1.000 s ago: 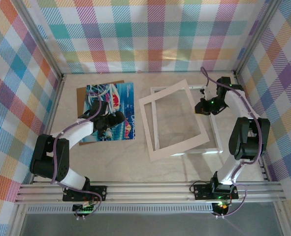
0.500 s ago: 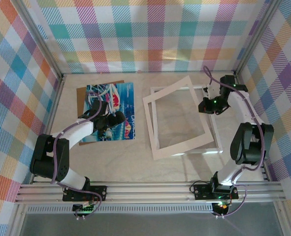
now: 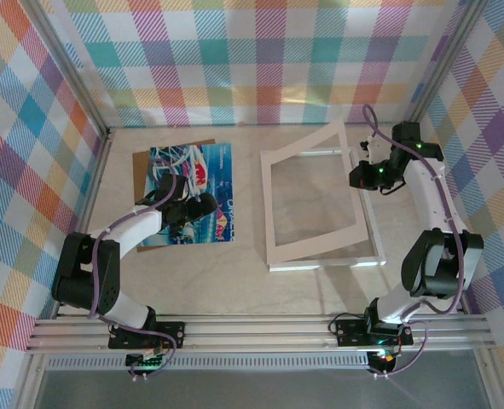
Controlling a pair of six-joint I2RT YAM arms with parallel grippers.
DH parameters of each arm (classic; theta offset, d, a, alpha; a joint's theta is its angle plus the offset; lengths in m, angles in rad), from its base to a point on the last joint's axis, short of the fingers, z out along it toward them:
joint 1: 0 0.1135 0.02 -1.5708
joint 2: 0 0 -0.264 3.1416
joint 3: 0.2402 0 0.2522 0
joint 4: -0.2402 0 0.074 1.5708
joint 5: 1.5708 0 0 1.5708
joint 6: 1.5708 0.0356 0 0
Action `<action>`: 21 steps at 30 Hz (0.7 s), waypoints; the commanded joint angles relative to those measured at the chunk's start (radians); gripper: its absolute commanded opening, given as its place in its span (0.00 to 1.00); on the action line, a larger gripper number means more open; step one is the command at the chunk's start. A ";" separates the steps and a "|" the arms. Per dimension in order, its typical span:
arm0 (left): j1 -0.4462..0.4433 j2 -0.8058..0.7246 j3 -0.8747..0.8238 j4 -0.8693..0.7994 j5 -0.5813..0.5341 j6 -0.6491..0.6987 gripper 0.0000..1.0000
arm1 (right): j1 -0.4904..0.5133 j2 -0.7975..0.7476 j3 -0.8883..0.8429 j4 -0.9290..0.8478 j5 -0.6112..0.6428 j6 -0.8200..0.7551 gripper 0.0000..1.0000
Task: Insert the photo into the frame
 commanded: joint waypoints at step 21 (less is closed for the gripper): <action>0.012 0.013 0.023 -0.001 0.032 -0.003 1.00 | -0.028 0.143 0.175 -0.139 0.227 -0.038 0.00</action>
